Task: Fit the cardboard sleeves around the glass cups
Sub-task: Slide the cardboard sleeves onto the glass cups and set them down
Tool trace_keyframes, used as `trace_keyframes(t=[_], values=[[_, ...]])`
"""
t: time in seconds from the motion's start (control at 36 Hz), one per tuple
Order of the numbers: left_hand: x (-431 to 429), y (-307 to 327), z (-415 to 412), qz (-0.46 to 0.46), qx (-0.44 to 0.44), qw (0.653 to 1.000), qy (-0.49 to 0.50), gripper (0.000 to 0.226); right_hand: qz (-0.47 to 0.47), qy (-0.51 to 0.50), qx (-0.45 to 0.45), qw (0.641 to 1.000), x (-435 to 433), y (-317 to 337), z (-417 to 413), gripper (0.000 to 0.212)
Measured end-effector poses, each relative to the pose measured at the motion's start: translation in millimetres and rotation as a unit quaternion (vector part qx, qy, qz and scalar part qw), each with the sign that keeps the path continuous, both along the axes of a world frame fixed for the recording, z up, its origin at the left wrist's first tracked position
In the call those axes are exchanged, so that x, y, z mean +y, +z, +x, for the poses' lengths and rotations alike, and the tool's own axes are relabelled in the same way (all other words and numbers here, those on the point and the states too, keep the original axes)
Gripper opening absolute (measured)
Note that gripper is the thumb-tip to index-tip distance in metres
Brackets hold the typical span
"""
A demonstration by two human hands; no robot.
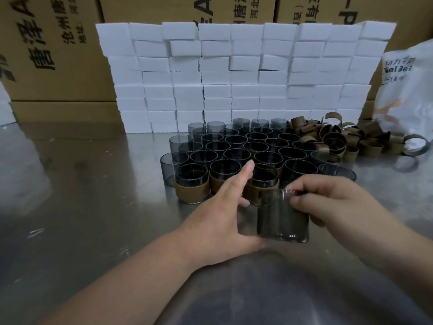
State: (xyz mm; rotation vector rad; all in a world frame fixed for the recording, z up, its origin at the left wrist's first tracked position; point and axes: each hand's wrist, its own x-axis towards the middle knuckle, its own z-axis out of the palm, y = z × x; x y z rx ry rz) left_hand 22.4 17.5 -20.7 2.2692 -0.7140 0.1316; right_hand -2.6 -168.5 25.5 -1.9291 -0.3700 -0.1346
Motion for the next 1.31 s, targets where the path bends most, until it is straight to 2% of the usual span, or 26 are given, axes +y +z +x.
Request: trace_keyframes(t=[0.11, 0.22, 0.28, 0.36, 0.42, 0.5, 0.58, 0.64, 0.72, 0.81, 0.86, 0.94, 1.11, 1.22, 1.31], values=[[-1.8, 0.4, -0.3, -0.004, -0.02, 1.0, -0.006, 0.105, 0.189, 0.028, 0.128, 0.973, 0.2, -2.3, 12.5, 0.039], [-4.2, -0.1, 1.1, -0.003, -0.022, 0.999, 0.023, 0.099, 0.256, 0.106, 0.189, 0.942, 5.5, -5.8, 16.5, 0.019], [-3.6, 0.6, 2.2, -0.022, -0.017, 0.999, 0.045, 0.093, 0.206, 0.098, 0.165, 0.96, 6.1, -4.9, 19.6, 0.019], [-3.3, 0.9, 2.9, -0.059, 0.004, 0.996, 0.061, 0.087, 0.081, -0.017, 0.033, 0.996, 0.8, 6.9, 30.6, 0.021], [-4.0, 1.1, 3.1, -0.062, 0.007, 0.996, 0.064, 0.085, 0.022, -0.082, -0.046, 0.995, -9.8, 22.3, 45.5, 0.019], [-5.0, 1.5, 2.6, -0.052, 0.013, 0.997, 0.059, 0.086, -0.097, -0.19, -0.12, 0.969, -40.0, 40.5, 86.5, 0.025], [-4.6, 1.6, 2.8, -0.047, 0.016, 0.997, 0.061, 0.088, -0.232, -0.255, -0.09, 0.935, -68.7, 45.2, 134.7, 0.033], [-4.0, 1.4, 3.1, -0.042, 0.019, 0.997, 0.063, 0.09, -0.313, -0.257, -0.045, 0.913, -83.8, 40.4, 162.6, 0.04], [-3.4, 0.6, 3.3, -0.029, 0.025, 0.997, 0.062, 0.091, -0.383, -0.232, 0.032, 0.894, -93.5, 32.3, 188.5, 0.034], [-2.5, 0.1, 4.1, -0.03, 0.028, 0.997, 0.064, 0.092, -0.456, -0.214, 0.064, 0.862, -92.4, 28.7, 196.9, 0.021], [-1.9, 0.1, 4.8, -0.032, 0.024, 0.997, 0.07, 0.093, -0.493, -0.207, 0.079, 0.842, -90.4, 25.9, 199.3, 0.027], [-1.8, -0.1, 4.7, -0.022, 0.023, 0.997, 0.072, 0.093, -0.506, -0.216, 0.098, 0.829, -87.4, 23.6, 201.2, 0.033], [-1.2, -1.2, 5.2, -0.018, 0.034, 0.997, 0.07, 0.093, -0.479, -0.268, 0.091, 0.831, -89.4, 21.5, 203.2, 0.036], [-1.2, -1.4, 5.8, -0.011, 0.033, 0.997, 0.073, 0.093, -0.415, -0.29, 0.063, 0.86, -97.9, 17.0, 206.3, 0.029], [-1.3, -1.5, 6.2, -0.013, 0.036, 0.996, 0.074, 0.092, -0.309, -0.324, 0.03, 0.894, -104.8, 23.7, 205.1, 0.017]])
